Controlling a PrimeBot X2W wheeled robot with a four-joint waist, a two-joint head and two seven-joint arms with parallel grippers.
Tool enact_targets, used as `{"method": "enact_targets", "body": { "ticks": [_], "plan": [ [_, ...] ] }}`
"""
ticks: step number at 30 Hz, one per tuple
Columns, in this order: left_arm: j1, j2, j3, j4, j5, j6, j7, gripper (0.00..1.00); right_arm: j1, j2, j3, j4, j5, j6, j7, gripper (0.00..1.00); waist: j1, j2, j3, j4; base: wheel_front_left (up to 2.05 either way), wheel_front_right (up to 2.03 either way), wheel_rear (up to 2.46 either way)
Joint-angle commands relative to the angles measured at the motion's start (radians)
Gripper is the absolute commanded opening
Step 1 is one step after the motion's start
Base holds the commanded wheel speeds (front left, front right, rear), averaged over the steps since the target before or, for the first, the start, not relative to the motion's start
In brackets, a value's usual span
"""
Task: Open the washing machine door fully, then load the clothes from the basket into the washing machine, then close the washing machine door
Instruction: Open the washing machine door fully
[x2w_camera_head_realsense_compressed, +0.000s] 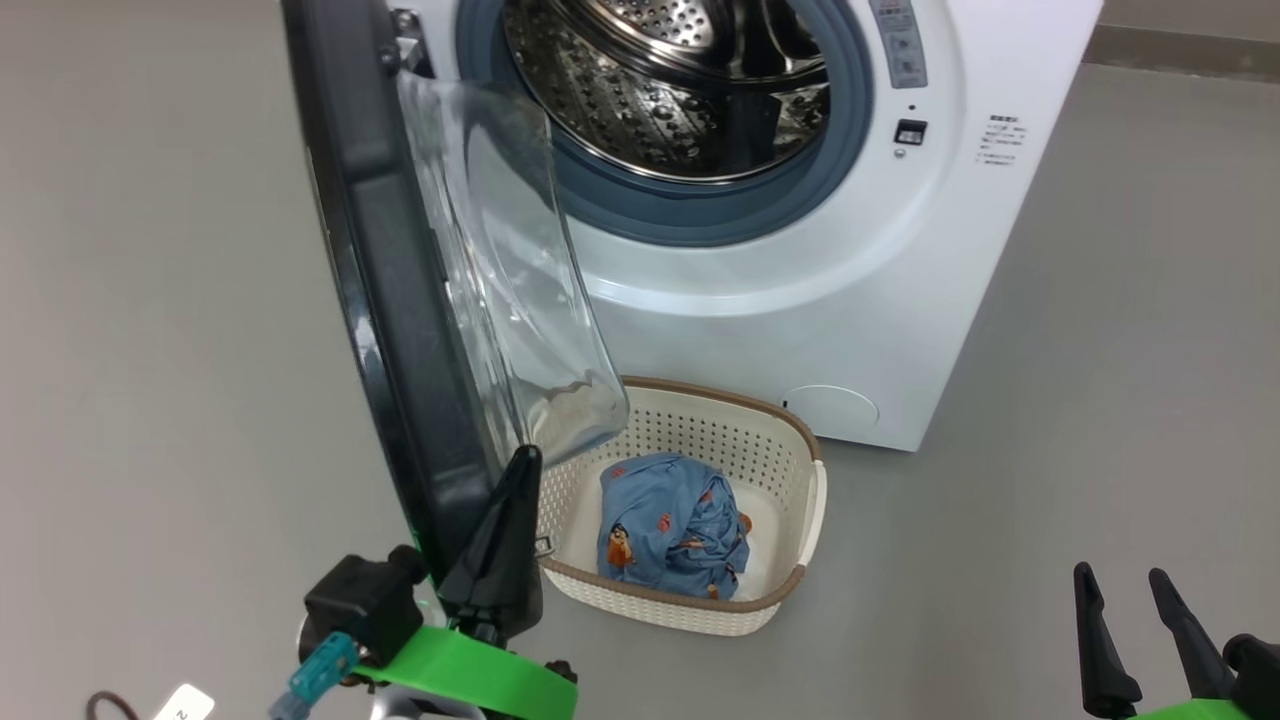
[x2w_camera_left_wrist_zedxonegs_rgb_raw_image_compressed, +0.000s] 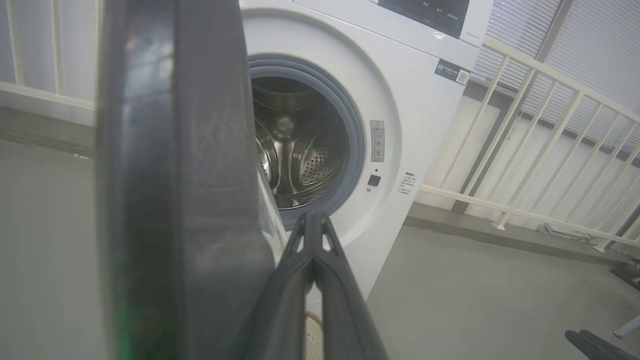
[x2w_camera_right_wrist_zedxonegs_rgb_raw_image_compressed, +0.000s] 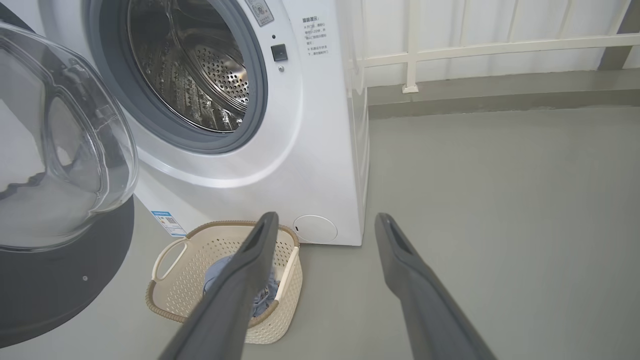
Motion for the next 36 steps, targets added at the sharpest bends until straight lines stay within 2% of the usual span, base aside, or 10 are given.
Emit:
{"method": "enact_targets", "body": {
  "ticks": [1, 9, 18, 27, 36],
  "plan": [
    [-0.004, 0.031, 0.052, -0.029, 0.009, 0.019, 0.002, 0.0, -0.027, -0.017, 0.015, -0.02, -0.002, 0.004, -0.005, 1.0, -0.0001, 0.0, -0.005, 0.019, 0.0, 0.0, 0.0],
    [0.033, 0.059, 0.071, -0.041, -0.003, 0.039, 0.015, 0.0, -0.024, -0.017, 0.016, -0.004, 0.028, 0.004, -0.01, 1.0, -0.0001, 0.0, -0.02, 0.055, 0.0, 0.0, 0.0],
    [0.088, 0.117, 0.136, -0.062, -0.018, 0.083, 0.014, 0.0, -0.016, -0.017, 0.027, 0.021, 0.053, 0.004, -0.021, 1.0, -0.0001, 0.0, -0.04, 0.079, 0.0, 0.0, 0.0],
    [0.098, 0.168, 0.212, -0.042, -0.031, 0.115, 0.005, 0.0, -0.024, -0.017, 0.031, 0.03, 0.063, 0.004, -0.022, 1.0, -0.0001, 0.0, -0.039, 0.072, 0.0, 0.0, 0.0],
    [0.062, 0.217, 0.264, 0.06, -0.023, 0.143, 0.002, 0.0, -0.032, -0.017, 0.034, 0.04, 0.07, 0.004, -0.024, 1.0, -0.0001, 0.0, -0.044, 0.047, 0.0, 0.0, 0.0]
  ]
}}
